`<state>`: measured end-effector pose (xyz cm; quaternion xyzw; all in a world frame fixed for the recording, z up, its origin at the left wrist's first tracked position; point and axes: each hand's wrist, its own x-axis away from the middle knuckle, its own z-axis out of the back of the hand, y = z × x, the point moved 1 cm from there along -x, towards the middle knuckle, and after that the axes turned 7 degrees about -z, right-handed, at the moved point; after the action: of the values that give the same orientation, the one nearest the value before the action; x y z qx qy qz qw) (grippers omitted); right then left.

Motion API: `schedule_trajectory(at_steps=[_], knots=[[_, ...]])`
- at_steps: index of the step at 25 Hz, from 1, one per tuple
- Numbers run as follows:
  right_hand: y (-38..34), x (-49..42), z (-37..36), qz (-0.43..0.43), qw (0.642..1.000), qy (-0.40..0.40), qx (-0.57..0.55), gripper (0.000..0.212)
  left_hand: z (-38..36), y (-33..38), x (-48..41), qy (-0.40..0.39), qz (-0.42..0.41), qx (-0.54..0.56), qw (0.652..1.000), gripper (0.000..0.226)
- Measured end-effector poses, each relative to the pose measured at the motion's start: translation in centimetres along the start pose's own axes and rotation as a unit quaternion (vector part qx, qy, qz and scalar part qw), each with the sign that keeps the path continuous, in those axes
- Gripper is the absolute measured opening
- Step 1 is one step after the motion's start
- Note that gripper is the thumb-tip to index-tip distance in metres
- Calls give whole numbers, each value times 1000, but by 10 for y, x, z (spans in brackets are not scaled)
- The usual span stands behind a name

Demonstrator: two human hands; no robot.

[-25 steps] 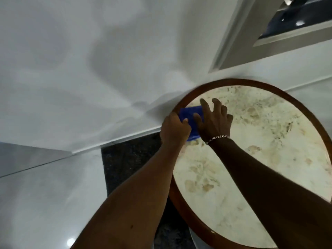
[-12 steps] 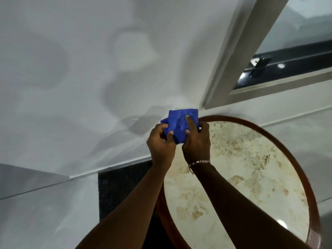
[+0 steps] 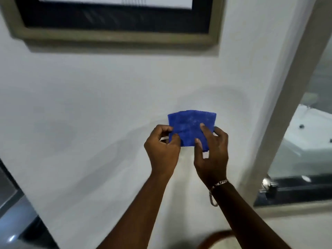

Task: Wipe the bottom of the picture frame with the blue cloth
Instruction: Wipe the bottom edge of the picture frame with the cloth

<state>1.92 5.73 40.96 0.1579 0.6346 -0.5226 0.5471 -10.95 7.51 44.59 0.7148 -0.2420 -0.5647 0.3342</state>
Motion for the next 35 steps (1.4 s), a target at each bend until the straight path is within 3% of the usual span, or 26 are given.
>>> schedule_trajectory(at_steps=[4,8,12,16,19,23,26,29,31,35], knots=[[-54,-90,1,49,995,77,-34,52,-1,78,-75,4,-88,39,995,19],[-88,-157,-3,80,992,101,8,51,-10,123,-126,26,-136,59,989,15],[-97,-186,-20,101,977,102,159,46,-21,137,-156,15,-163,0,986,16],[-106,-196,-46,180,967,108,145,42,-13,133,-180,-44,-224,-90,969,10],[-111,-197,-64,185,974,106,82,39,10,141,-206,-52,-374,-200,904,7],[-109,-193,-78,160,974,146,66,39,57,163,-272,-39,-557,-334,759,15],[-125,-198,-96,107,973,188,85,39,90,170,-324,-113,-591,-485,634,40],[-113,-192,-107,169,957,207,117,39,109,170,-356,-148,-612,-575,524,59],[-99,-190,-104,211,948,215,105,38,112,168,-364,-134,-619,-594,496,64],[-116,-201,-115,144,947,282,58,34,109,165,-367,-127,-633,-593,481,69]])
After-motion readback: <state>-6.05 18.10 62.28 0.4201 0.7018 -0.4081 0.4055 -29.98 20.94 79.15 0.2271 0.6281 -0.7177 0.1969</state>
